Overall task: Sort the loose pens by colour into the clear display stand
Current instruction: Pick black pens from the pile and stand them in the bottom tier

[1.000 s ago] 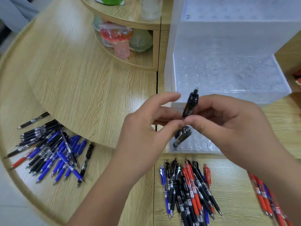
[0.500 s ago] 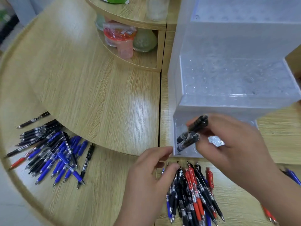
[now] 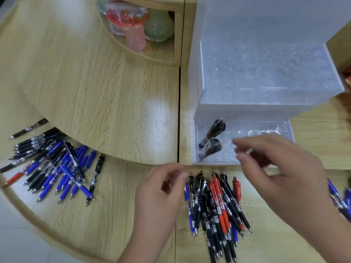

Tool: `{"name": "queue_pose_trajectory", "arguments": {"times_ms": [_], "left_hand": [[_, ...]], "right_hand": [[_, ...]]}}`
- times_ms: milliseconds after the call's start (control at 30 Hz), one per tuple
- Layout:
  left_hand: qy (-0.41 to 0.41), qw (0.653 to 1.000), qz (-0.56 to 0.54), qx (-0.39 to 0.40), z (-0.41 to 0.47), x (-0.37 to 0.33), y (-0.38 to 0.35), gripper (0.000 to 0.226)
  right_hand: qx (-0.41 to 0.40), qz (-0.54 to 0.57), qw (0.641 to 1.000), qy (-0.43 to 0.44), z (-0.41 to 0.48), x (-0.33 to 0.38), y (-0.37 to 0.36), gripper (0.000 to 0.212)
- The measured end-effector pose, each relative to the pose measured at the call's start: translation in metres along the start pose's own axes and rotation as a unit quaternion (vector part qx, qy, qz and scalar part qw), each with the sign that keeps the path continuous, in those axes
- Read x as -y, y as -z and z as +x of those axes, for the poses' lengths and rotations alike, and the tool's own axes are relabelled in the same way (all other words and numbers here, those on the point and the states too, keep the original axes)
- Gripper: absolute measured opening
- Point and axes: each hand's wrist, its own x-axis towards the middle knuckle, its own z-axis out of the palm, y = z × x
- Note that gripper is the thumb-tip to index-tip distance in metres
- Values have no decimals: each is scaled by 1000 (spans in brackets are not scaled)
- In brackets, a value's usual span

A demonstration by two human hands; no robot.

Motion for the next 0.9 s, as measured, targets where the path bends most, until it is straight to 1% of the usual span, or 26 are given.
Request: {"name": "queue_pose_trajectory", "arguments": {"times_ms": [33,67,100,133,167,200,233,333,400,467,500,567,667,733,767,800,833,867,900], "left_hand": [[18,1000,8,-4,-6,11,-1,17],[41,999,19,-4,-13,21,-4,16],[67,997,31,3,-20,31,-10,14],[91,995,47,18,-27,40,-17,12],[108,991,67,40,-32,46,-25,9],[116,987,90,61,-37,51,-34,8],[116,984,116,76,-39,55,-42,10],[106,971,196,91,-41,67,-62,20],[114,957,247,105,-39,73,-69,24],[120,951,265,104,-37,78,-70,26],[122,949,271,104,-36,79,-71,26],[126,945,282,106,-35,80,-72,22],[144,937,300,109,-30,77,-73,11],[152,934,304,111,-29,73,-71,9],[157,935,296,114,-28,71,-68,7],[155,939,284,115,-28,71,-65,6],[164,942,268,119,-29,70,-61,6],[160,947,248,126,-29,69,-55,7],[162,948,227,151,-30,67,-46,8]], "right_hand": [[-17,-7,1000,-18,-18,-1,1,16],[-14,-12,999,-42,-38,-5,-2,14],[10,-14,997,-74,-57,-9,-9,13],[55,-25,992,-112,-75,-16,-20,11],[116,-49,980,-153,-88,-22,-33,10],[173,-74,964,-185,-99,-28,-47,12],[213,-97,951,-202,-106,-33,-61,17],[259,-158,930,-209,-111,-38,-94,33],[272,-191,920,-208,-110,-39,-107,38],[280,-219,911,-209,-105,-38,-114,41],[293,-236,901,-217,-103,-39,-118,43],[345,-269,869,-233,-102,-38,-125,46],[319,-284,876,-225,-99,-36,-133,42],[344,-257,867,-251,-93,-30,-129,32],[336,-224,869,-286,-89,-27,-125,24],[316,-201,875,-308,-90,-25,-122,20],[273,-162,897,-307,-91,-23,-113,18],[254,-133,906,-310,-92,-21,-101,17],[221,-86,923,-303,-90,-17,-84,14]]}}
